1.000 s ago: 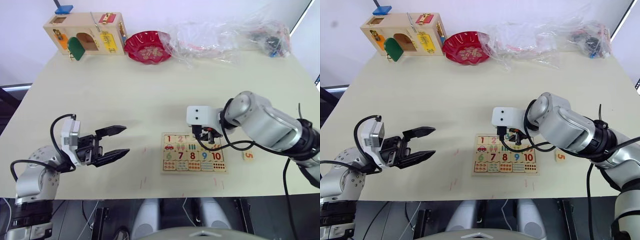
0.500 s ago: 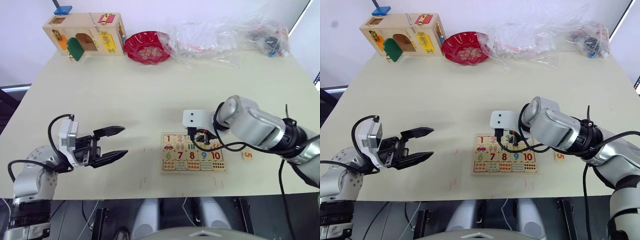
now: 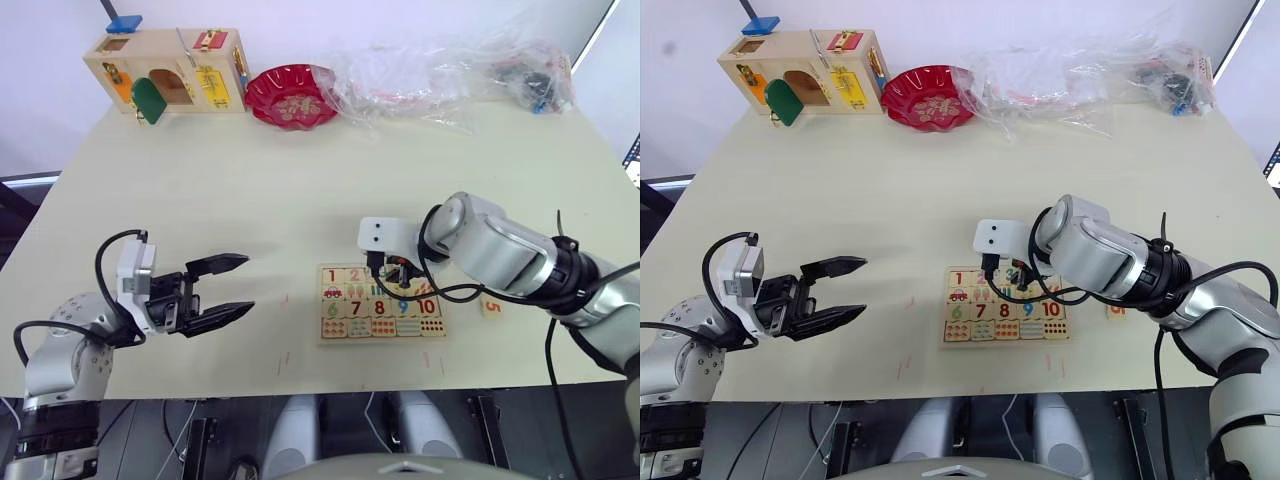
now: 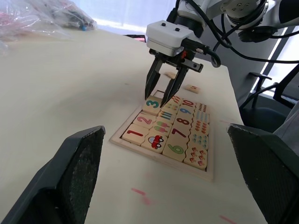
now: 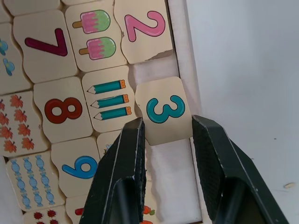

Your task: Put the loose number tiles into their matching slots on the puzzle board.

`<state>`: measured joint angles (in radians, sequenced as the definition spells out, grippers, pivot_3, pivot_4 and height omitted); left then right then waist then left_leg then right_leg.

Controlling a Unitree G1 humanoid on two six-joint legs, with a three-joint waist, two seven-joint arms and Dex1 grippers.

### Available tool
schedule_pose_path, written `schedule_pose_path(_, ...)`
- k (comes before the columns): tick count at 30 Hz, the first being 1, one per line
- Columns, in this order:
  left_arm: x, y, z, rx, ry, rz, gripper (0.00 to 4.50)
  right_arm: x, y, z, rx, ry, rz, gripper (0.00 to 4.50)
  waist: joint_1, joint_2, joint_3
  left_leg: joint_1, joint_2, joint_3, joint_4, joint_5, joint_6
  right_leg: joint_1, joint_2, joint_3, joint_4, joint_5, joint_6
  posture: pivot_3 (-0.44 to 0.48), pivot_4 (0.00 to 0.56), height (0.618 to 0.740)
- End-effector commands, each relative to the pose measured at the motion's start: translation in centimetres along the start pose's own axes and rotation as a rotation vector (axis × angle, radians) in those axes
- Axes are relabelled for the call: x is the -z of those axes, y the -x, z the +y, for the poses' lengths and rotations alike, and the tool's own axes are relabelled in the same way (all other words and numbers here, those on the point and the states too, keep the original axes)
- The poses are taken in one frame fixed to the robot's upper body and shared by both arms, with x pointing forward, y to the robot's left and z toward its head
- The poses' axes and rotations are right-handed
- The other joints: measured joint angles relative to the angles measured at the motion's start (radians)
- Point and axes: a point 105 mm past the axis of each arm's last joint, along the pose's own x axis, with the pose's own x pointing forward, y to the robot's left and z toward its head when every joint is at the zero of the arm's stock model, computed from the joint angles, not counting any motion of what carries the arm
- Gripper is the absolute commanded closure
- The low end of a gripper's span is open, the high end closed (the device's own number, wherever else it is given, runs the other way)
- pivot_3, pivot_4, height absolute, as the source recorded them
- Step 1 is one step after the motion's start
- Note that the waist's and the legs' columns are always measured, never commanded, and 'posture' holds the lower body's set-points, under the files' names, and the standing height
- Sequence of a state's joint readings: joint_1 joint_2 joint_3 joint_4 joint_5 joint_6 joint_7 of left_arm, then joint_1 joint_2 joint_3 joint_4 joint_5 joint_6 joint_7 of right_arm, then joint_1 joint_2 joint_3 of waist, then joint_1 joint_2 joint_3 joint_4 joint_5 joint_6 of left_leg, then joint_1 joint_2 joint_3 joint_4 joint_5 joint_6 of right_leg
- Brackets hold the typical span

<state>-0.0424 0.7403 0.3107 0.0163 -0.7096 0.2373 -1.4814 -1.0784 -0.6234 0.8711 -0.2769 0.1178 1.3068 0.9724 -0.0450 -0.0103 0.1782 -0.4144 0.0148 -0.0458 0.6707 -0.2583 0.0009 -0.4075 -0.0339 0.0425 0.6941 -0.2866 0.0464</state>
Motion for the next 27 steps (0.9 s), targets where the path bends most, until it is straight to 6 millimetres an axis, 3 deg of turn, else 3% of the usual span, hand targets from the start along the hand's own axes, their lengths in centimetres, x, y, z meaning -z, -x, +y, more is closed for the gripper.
schedule_pose_path(1,-0.78,0.22,-0.09,0.006,-0.034,0.006,0.0,-0.94,0.91,-0.49,0.028,0.007,-0.041,3.58,0.001,0.0,0.0,0.0,0.0,0.0,0.0,0.0,0.0,0.0,0.0,0.0,0.0,0.0,0.0,0.0,0.15,0.74)
schedule_pose_path(27,-0.72,0.31,-0.08,-0.007,-0.034,0.009,0.0,-1.05,0.85,-0.45,0.014,0.055,-0.052,3.58,0.001,0.0,0.0,-0.001,-0.001,0.0,0.0,0.0,-0.001,-0.001,0.0,0.0,0.0,0.0,0.0,0.0,0.15,0.74)
